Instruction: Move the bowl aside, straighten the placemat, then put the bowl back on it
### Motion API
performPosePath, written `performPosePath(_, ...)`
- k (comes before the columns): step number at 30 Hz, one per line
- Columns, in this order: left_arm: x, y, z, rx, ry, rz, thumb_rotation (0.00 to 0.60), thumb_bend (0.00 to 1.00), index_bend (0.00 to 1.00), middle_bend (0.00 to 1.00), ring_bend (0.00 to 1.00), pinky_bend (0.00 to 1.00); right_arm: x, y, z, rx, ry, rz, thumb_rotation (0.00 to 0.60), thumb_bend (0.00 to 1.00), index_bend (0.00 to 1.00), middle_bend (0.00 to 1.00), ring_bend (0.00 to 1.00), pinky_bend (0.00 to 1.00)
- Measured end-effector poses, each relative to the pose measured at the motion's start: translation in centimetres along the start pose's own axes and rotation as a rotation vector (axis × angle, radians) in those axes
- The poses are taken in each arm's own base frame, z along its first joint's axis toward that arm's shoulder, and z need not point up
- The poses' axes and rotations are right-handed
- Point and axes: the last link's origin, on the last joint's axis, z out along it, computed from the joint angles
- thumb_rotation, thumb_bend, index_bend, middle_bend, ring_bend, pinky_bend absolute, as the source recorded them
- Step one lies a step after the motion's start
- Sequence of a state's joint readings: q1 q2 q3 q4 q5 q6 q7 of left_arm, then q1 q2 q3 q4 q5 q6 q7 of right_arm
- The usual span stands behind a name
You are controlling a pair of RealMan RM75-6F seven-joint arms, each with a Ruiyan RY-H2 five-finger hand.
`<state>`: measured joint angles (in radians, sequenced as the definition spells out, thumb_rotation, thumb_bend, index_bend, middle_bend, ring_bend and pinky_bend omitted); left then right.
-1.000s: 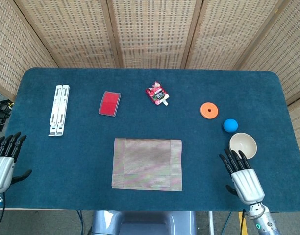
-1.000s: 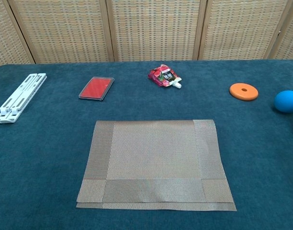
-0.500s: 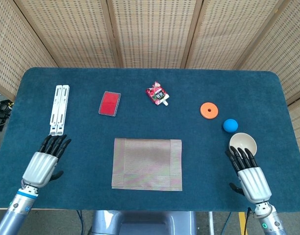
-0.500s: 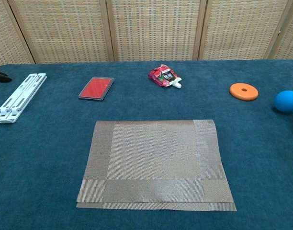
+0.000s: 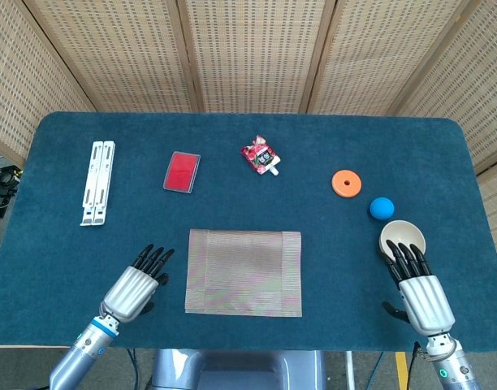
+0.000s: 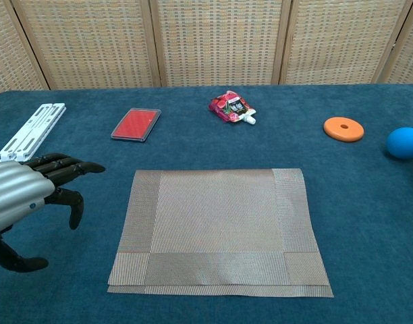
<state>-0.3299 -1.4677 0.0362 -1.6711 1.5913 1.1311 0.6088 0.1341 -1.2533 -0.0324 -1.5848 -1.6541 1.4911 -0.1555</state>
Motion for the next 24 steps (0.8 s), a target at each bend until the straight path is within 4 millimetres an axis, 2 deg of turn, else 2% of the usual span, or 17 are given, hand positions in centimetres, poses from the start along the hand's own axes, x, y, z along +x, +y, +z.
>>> performPosePath(5, -0.7, 0.6, 0.4, -0.018, -0.018, 0.015, 0.6, 0.17, 0.32, 0.0, 0.0, 0.0, 0.1, 0.1, 0.0, -0.005, 0.001, 0.006, 0.6, 0.06, 0.17, 0.0, 0.0, 0.0)
performPosePath(8, -0.9, 1.1, 0.9, -0.024, -0.013, 0.006, 0.6, 0.17, 0.18, 0.0, 0.0, 0.0, 0.1, 0.1, 0.1, -0.007, 0.001, 0.008, 0.6, 0.06, 0.17, 0.0, 0.0, 0.0)
performPosePath(12, -1.0, 2.0, 1.5, -0.026, 0.0, -0.008, 0.6, 0.16, 0.09, 0.0, 0.0, 0.0, 0.2, 0.2, 0.1, -0.01, 0.002, 0.009, 0.6, 0.06, 0.17, 0.0, 0.0, 0.0)
performPosePath(24, -1.1, 4.1, 2.7, 0.003, -0.019, -0.014, 0.6, 0.11, 0.03, 0.0, 0.0, 0.0, 0.5, 0.4, 0.1, -0.013, 0.009, 0.02, 0.6, 0.06, 0.17, 0.0, 0.0, 0.0)
